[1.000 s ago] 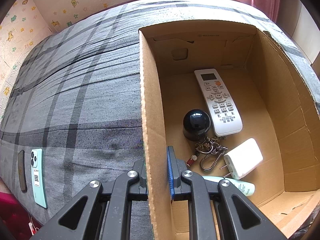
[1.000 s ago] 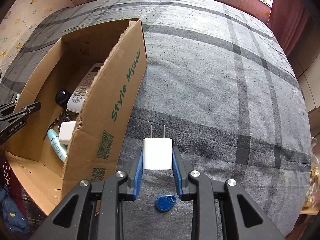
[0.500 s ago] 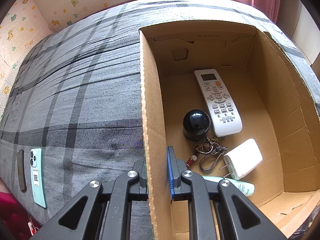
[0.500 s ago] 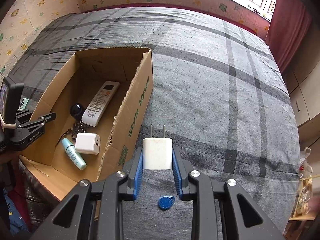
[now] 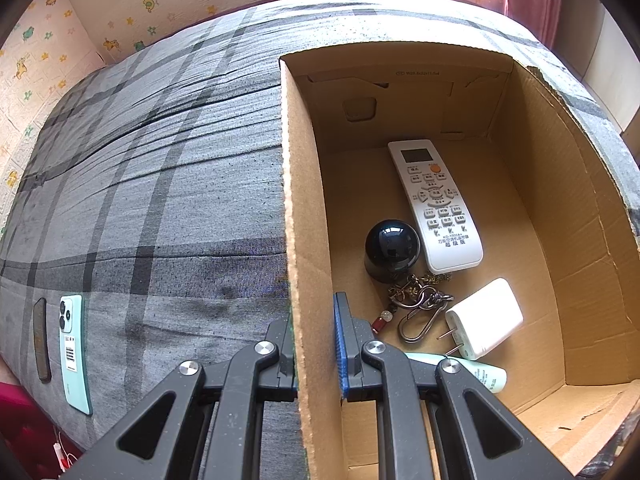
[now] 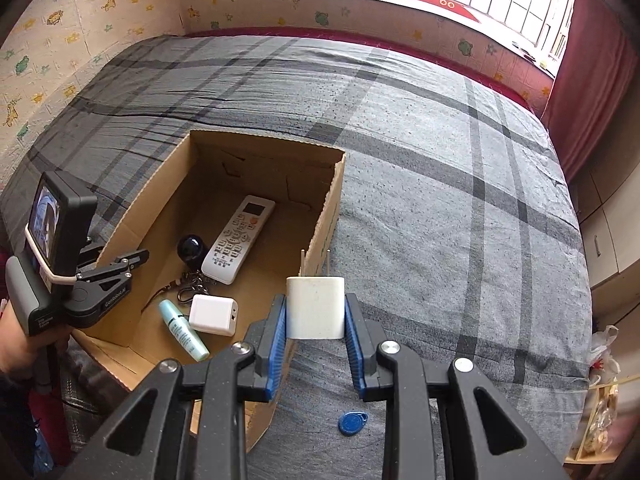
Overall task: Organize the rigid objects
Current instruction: 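Carry the small white charger over the box with the right tool, then lower the small charger into the box and open the right tool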
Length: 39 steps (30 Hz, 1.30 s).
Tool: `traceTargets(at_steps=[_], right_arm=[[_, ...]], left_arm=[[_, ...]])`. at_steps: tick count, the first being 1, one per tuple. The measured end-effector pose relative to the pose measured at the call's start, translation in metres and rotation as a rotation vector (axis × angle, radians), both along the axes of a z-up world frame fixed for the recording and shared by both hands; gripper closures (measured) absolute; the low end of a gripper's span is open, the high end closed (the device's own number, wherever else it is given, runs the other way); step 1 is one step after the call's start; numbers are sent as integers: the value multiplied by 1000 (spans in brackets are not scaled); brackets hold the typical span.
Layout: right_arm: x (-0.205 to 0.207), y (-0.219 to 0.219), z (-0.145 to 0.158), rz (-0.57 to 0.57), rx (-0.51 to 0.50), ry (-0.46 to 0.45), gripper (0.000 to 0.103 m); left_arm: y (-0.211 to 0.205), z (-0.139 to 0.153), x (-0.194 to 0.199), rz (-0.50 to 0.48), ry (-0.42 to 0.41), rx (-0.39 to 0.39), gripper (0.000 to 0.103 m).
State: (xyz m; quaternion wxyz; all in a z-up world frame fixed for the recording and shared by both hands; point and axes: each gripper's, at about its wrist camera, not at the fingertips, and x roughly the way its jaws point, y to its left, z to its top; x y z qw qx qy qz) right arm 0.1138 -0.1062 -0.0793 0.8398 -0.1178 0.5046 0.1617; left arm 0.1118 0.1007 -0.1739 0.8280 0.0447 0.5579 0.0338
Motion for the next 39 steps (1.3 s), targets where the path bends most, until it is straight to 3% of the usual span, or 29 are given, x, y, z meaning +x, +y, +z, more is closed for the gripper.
traceTargets(at_steps=[14,39], right_arm=[[7,44,-5,76,11,12,75],[39,115,-96,128,17,239,74]], left_arm=[[1,0,0,2,1,-9,88],[3,-1,-1,2,-4,-20,88]])
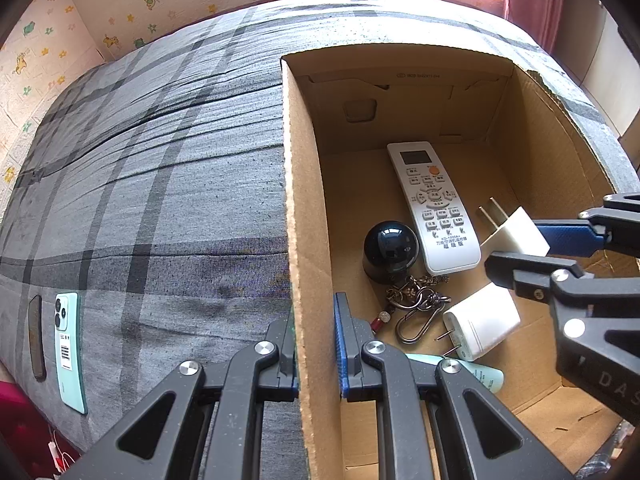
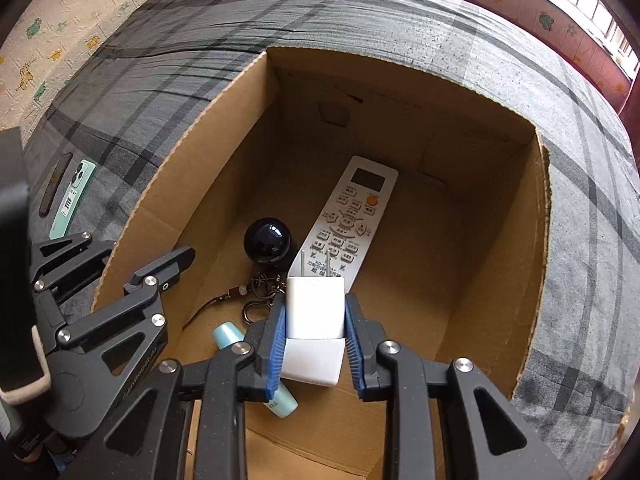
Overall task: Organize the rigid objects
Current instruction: 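Lower the small charger into the box and open the right tool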
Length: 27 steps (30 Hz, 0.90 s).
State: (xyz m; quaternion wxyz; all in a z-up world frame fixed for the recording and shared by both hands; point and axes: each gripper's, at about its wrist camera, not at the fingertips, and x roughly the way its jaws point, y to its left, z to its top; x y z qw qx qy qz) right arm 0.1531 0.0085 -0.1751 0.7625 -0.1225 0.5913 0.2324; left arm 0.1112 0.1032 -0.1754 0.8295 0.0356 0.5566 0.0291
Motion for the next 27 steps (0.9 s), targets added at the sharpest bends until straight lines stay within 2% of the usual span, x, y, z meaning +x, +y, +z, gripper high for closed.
traceTargets(at_steps=[11,19,21,23,27], right_arm=[[10,6,-29,-19,-9,71,74],[15,3,-36,-27,1,95,74],[17,2,-35,-21,2,87,70],[17,2,-32,-21,3,75,59],[14,-1,-26,-19,-5,43,51]], left_arm=[[1,0,0,-1,0,-2,88],[1,0,0,-2,0,-3,88],[2,0,0,-1,0,-4,88],[1,0,0,0,-1,-3,88],[1,0,0,-2,-1,-1,88]])
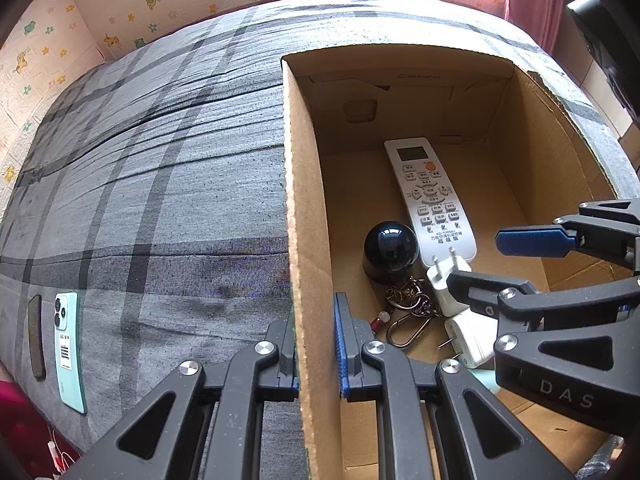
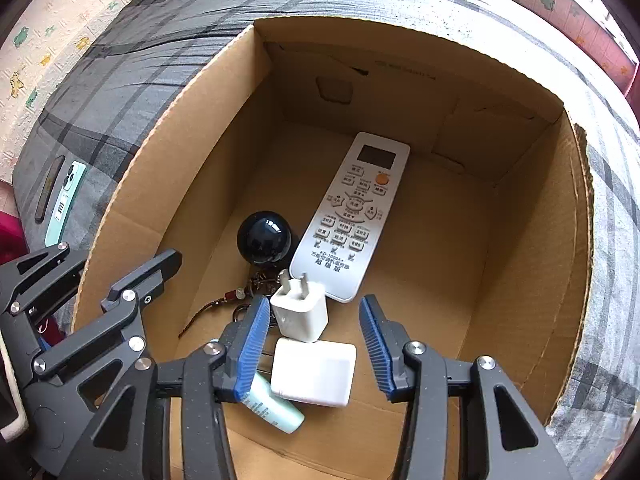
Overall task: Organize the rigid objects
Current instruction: 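Lower the small charger into the box and open the right tool, then withdraw the right tool toward the blue key fob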
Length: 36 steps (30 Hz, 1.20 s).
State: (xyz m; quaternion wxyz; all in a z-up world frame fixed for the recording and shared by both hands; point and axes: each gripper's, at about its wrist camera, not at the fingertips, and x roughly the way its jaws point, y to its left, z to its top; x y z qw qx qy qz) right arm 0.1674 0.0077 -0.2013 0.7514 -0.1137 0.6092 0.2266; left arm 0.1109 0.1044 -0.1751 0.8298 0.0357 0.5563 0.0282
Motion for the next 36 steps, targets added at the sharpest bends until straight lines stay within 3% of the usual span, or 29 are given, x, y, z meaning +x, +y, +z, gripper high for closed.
traceTargets(at_steps=[15,29,36], right_arm=[[-20,-7,41,15,-2,-97,45],[-39,-29,85,5,-20,-216,6],[-42,-58,102,-37,4,-234,0]], left_arm=[[0,0,0,2,1,3,88],[0,0,0,3,3,10,88],[-1,0,0,2,3,17,88]])
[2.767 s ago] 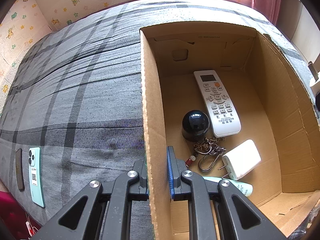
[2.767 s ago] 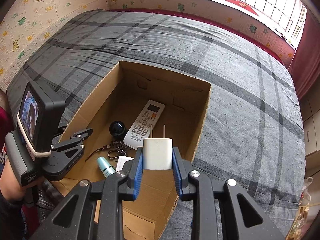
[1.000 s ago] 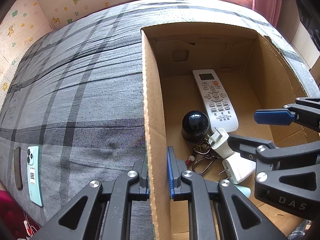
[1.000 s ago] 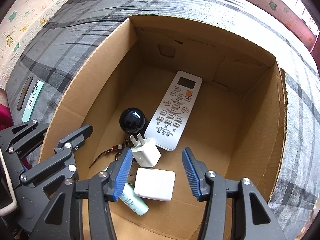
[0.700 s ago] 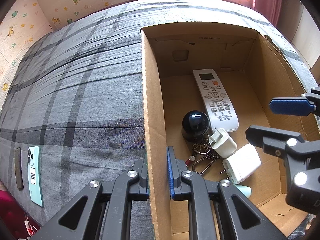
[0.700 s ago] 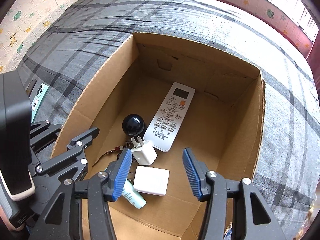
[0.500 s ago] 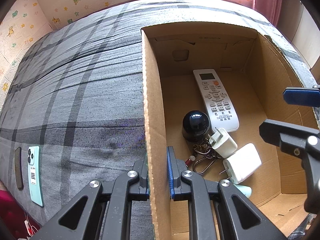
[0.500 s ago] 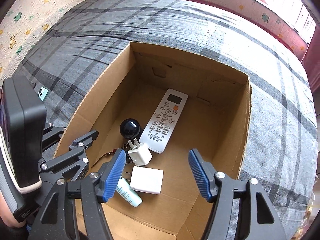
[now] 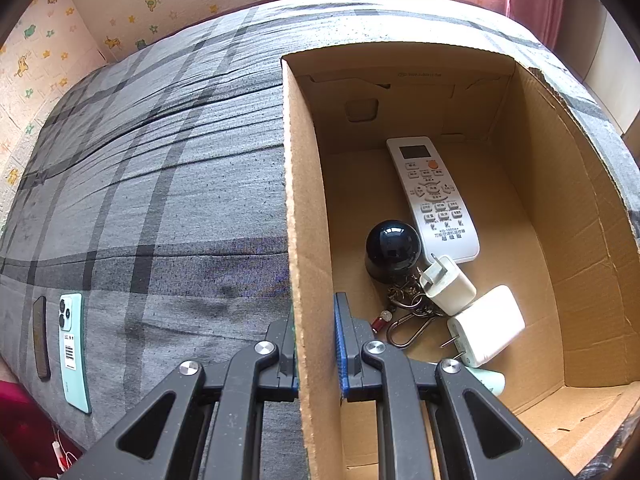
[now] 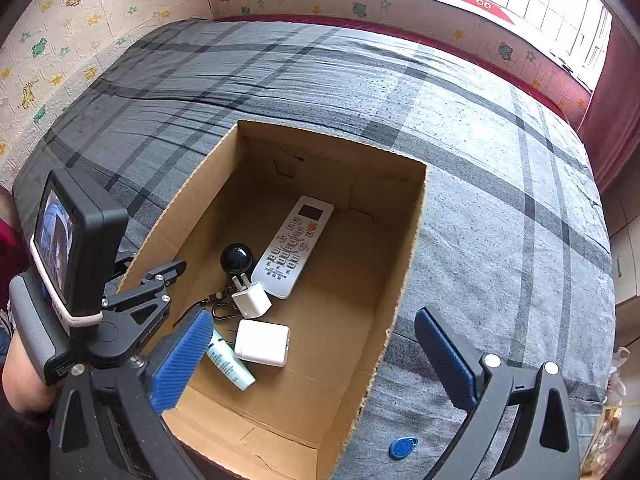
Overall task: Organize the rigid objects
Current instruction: 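Withdraw the right tool toward the blue key fob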
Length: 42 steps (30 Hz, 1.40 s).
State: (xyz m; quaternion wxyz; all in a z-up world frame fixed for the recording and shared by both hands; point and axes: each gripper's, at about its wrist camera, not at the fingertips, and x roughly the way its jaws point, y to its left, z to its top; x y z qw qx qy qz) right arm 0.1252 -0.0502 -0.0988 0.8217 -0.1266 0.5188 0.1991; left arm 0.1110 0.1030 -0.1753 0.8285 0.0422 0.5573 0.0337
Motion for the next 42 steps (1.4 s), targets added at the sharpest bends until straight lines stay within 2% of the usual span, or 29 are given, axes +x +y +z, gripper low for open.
traceTargets(at_steps=[5,10,21,42], right_arm=[[-4,-30,9,-56,24,-2,0],[-11,-60,11,-110,8,-9,0],[-26,-114,-8,-221,-8,19,0],[-51,-154,-101,-344,-57,109,0]], left_arm=[[1,0,0,4,0,-7,88],[1,0,0,1,1,-3,88],[1,0,1,1,3,1,88],[-1,0,1,-1,3,8,88]])
